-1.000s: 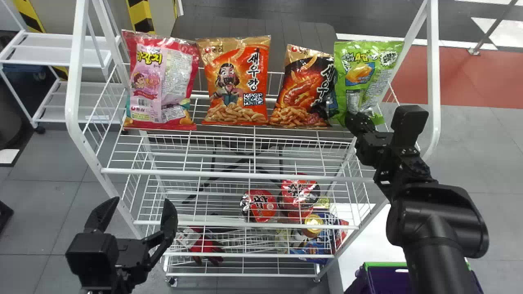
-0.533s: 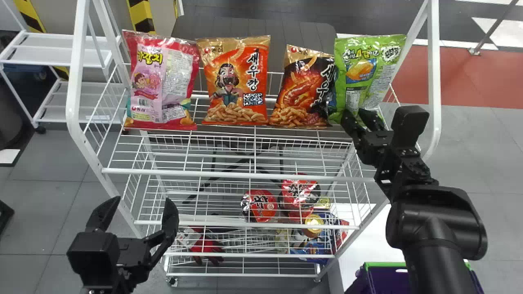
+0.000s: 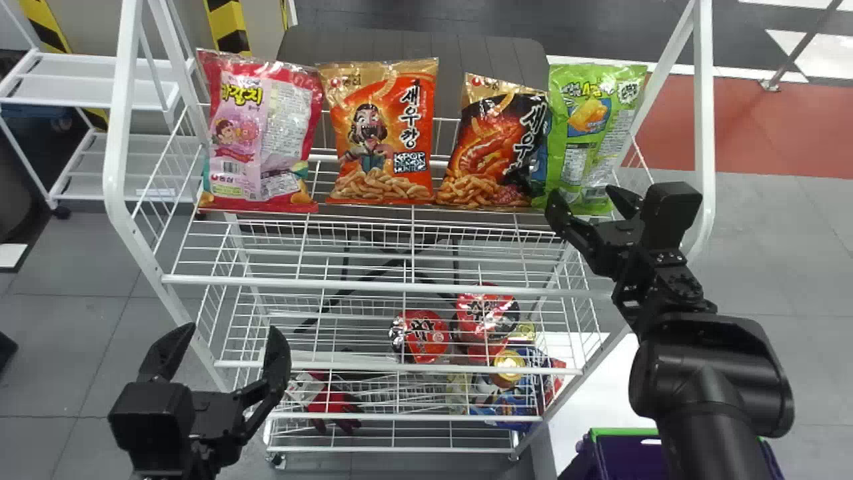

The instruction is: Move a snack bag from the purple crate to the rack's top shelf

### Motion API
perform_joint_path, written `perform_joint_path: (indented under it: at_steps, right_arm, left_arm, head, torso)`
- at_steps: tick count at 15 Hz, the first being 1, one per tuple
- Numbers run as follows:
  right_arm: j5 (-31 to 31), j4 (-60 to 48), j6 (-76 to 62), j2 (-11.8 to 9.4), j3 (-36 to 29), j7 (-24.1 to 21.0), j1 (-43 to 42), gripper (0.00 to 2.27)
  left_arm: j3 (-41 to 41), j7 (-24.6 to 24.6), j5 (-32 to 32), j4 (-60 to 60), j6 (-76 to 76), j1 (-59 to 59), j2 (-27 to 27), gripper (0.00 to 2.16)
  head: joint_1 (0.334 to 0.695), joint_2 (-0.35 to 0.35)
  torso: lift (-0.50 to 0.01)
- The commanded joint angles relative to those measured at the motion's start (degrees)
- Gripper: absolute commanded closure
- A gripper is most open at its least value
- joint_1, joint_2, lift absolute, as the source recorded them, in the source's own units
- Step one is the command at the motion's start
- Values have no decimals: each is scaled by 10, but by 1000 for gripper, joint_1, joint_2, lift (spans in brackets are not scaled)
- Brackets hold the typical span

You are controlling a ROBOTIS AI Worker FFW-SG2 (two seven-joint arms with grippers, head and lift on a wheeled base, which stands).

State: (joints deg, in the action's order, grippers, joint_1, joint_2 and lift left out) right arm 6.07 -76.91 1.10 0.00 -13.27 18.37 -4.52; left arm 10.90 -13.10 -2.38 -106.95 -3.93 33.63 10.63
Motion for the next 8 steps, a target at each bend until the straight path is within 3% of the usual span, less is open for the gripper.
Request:
perform_joint_path:
  at_steps: [1,8]
  right_arm:
    - [0,-7,-1,1,1,0,7,205]
    - [0,-100,-18,1,25,-24,72,205]
  left_arm:
    - [0,0,0,0,0,1,0,117]
    - [1,0,1,-7,-2,5,0,117]
  head:
    - [695,-105]
    - [695,-100]
  torso:
    - [0]
    - [0]
